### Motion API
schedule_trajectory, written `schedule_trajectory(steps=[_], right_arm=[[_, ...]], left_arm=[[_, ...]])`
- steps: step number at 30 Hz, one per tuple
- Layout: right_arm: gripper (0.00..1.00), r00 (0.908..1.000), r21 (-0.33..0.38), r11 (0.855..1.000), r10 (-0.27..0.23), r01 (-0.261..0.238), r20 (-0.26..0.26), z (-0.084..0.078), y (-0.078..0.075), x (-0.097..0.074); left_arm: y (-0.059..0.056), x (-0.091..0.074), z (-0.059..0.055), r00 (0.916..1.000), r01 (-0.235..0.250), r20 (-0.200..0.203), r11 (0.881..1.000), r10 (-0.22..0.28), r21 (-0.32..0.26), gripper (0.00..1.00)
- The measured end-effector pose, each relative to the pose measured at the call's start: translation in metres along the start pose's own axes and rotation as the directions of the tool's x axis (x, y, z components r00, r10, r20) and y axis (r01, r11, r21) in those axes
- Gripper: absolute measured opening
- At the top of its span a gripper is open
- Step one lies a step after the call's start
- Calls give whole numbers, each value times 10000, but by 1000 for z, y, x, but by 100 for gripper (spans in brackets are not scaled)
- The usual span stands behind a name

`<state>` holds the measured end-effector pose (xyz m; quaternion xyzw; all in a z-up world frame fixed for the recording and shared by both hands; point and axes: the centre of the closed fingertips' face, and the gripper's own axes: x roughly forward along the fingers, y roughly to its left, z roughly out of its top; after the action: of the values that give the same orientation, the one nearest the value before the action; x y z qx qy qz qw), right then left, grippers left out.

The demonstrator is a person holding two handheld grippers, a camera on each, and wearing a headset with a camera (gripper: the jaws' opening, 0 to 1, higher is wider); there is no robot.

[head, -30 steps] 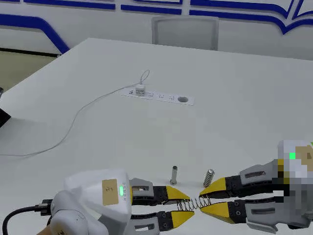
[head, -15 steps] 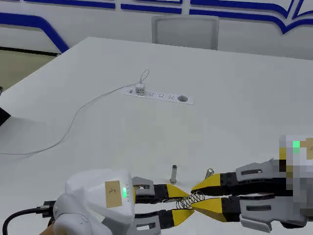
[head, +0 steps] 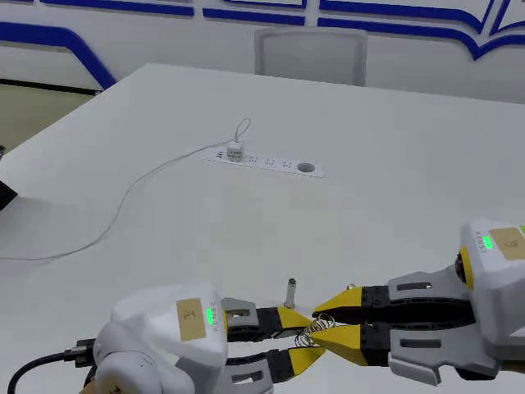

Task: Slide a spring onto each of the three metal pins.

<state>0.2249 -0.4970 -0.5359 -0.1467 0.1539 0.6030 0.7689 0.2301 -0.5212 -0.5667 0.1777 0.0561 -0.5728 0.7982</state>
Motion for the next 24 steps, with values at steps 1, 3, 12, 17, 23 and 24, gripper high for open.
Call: schedule_trajectory(steps=[1, 3, 12, 17, 23, 24], right_arm=[[10, 10000, -65, 10000, -7, 7, -35, 0, 0, 1], [10, 10000, -117, 9999, -9, 9, -28, 1, -1, 2], [10, 9991, -97, 9990, -427, 428, 66, 6, -17, -4], [10, 9978, -101, 9978, -657, 657, -18, 5, -25, -7], [10, 9959, -154, 9962, -858, 853, -292, -2, -32, -7], [10, 9956, -130, 9960, -893, 890, -297, -3, -33, -8]], left_arm=[[1, 0, -1, 10000, -58, -39, 10000, 58, -22, 11], [2, -1, -2, 9999, -78, -73, 9999, 77, -144, 12], [18, -16, -12, 9939, -1103, 16, 9922, 1106, -574, 30], [25, -25, -12, 9873, -1544, 207, 9819, 1576, -1101, 39], [31, -36, -12, 9763, -1959, 579, 9655, 2083, -1716, 46], [33, -38, -13, 9720, -2086, 672, 9584, 2252, -1950, 48]])
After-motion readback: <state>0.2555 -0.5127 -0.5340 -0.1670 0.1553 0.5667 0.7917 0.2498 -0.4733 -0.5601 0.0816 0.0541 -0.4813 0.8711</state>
